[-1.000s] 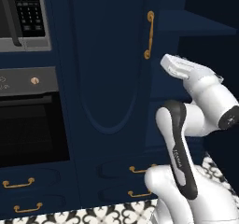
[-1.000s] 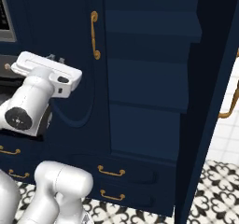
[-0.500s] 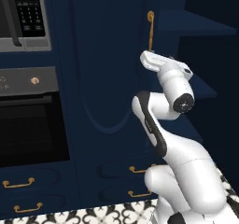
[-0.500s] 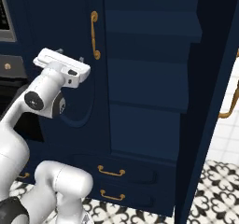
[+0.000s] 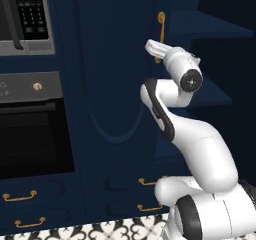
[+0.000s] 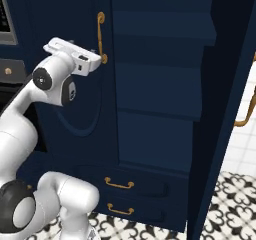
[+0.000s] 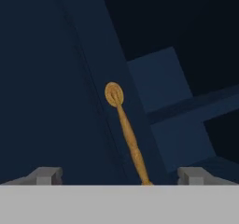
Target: Open the cabinet, pick up the bread from the cabinet and place it in the basket. Then move the basket to the dining counter.
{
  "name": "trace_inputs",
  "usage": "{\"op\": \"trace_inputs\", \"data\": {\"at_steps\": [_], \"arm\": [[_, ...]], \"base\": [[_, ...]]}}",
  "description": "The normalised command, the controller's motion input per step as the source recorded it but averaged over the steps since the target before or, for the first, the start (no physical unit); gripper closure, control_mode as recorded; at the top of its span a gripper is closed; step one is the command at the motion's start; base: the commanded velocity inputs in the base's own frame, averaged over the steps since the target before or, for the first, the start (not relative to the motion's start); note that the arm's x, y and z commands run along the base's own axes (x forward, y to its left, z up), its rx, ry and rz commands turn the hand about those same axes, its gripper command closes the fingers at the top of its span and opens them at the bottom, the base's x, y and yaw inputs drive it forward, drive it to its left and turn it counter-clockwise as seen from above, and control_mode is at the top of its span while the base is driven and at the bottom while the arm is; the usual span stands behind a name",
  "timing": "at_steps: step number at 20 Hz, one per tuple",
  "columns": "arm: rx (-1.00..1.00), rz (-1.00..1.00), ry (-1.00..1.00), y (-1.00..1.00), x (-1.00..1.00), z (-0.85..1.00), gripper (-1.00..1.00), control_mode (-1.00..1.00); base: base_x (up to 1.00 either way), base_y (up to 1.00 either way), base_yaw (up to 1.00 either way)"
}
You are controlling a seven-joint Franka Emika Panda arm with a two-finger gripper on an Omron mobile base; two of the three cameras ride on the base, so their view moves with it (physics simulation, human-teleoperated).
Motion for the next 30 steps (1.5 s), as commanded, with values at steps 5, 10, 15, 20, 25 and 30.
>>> {"op": "trace_inputs", "data": {"at_steps": [5,10,15,20,25,30], "arm": [[-0.09,0.0,0.13,-0.36,0.04,0.07,-1.0,-1.0],[-0.08,0.05,0.1,-0.15,0.0,0.13,-1.0,-1.0],[-0.11,0.07,0.17,0.15,0.16,0.05,-1.0,-1.0],[-0.06,0.03,0.1,0.12,0.17,0.0,-1.0,-1.0],[0.0,0.0,0.04,0.0,0.26,-0.17,-1.0,-1.0],[0.0,0.0,0.03,0.0,0.32,-0.09,-1.0,-1.0]], "base": [[0.0,0.0,0.0],[0.0,0.0,0.0],[0.0,0.0,0.0],[0.0,0.0,0.0],[0.0,0.0,0.0],[0.0,0.0,0.0]]}}
